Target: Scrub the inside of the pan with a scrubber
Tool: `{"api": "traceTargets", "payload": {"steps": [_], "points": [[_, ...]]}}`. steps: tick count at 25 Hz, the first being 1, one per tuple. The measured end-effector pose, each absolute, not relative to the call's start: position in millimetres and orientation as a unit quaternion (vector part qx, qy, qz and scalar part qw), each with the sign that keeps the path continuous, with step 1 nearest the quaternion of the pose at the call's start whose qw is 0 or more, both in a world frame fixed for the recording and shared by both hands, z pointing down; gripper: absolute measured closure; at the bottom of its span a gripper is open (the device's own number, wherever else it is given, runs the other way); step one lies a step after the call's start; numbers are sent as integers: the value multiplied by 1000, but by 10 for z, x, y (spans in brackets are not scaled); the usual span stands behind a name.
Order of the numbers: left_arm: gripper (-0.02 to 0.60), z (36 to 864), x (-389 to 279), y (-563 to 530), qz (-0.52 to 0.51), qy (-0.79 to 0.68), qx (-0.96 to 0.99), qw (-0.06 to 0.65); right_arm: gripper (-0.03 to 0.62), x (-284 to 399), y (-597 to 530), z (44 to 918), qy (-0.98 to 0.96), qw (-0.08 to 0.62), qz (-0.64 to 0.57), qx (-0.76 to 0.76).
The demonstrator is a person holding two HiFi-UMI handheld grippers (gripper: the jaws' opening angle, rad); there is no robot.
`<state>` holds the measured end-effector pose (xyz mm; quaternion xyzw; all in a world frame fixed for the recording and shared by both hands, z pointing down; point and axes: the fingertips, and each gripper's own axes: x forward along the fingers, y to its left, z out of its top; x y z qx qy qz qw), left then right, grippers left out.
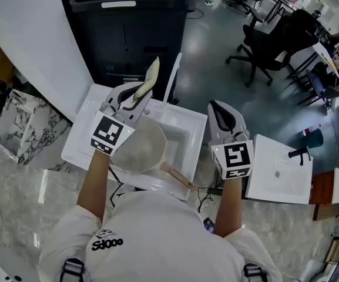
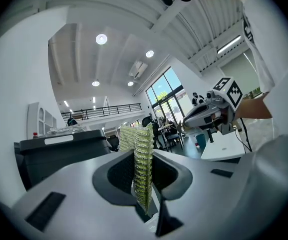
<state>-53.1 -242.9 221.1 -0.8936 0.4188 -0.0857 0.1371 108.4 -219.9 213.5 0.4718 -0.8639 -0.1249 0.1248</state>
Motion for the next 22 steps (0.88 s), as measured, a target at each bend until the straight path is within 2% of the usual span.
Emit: {"api": "traceTargets", "payload": {"steps": [22], "points": [[515,2387,-443,-2364,-113,407,-896,135,585,1045,-2118,2301,-864,143,-106,471]]}}
